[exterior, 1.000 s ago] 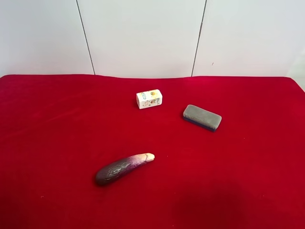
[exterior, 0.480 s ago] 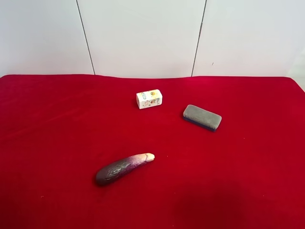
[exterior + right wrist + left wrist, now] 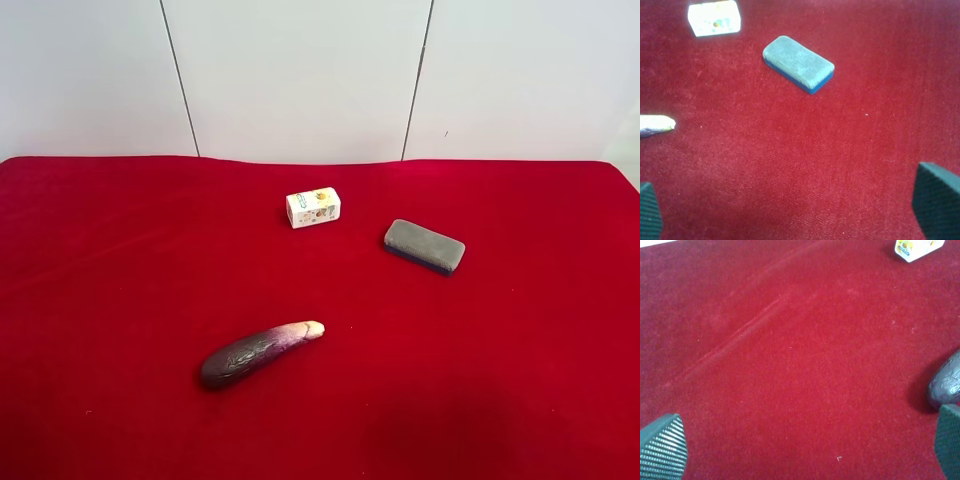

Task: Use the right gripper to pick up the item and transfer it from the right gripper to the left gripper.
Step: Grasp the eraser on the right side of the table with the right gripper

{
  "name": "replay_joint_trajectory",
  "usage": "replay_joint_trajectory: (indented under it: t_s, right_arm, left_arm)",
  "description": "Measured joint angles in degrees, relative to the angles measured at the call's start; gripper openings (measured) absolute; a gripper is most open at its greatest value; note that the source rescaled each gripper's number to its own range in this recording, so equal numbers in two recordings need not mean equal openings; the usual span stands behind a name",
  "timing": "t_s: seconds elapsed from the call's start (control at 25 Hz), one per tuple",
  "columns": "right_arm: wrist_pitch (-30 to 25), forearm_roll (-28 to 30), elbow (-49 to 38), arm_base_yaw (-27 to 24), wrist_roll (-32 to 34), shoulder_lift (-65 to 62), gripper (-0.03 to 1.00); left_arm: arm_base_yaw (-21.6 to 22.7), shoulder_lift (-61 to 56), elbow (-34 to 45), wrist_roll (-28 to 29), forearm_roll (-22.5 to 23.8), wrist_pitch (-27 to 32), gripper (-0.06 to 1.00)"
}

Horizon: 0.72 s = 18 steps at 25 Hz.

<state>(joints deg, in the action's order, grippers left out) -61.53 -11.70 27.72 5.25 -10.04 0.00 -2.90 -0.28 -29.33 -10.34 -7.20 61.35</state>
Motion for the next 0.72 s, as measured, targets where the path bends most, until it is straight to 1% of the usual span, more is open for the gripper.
replay_joint_trajectory:
  t_s: [0.28,0.44,0.52,0.72]
  right_arm:
    - [0.0,-0.1,0.0,0.0,0.0,0.1,1.00]
    - [-0.1,-0.5,0.3,0.0,1.2,3.4,1.00]
    - [-0.5,-0.7,1.7,0.0,1.3,6.5,1.00]
    - [-1.6,0.5,9.2,0.0,1.3,17.2,1.00]
  left_arm:
    - [0.0,0.0,0.0,0.0,0.0,0.0,1.00]
    - [0.0,0.0,0.0,0.0,0.0,0.0,1.00]
    - [0.0,0.0,0.0,0.0,0.0,0.0,1.00]
    - [0.0,0.0,0.0,0.0,0.0,0.0,1.00]
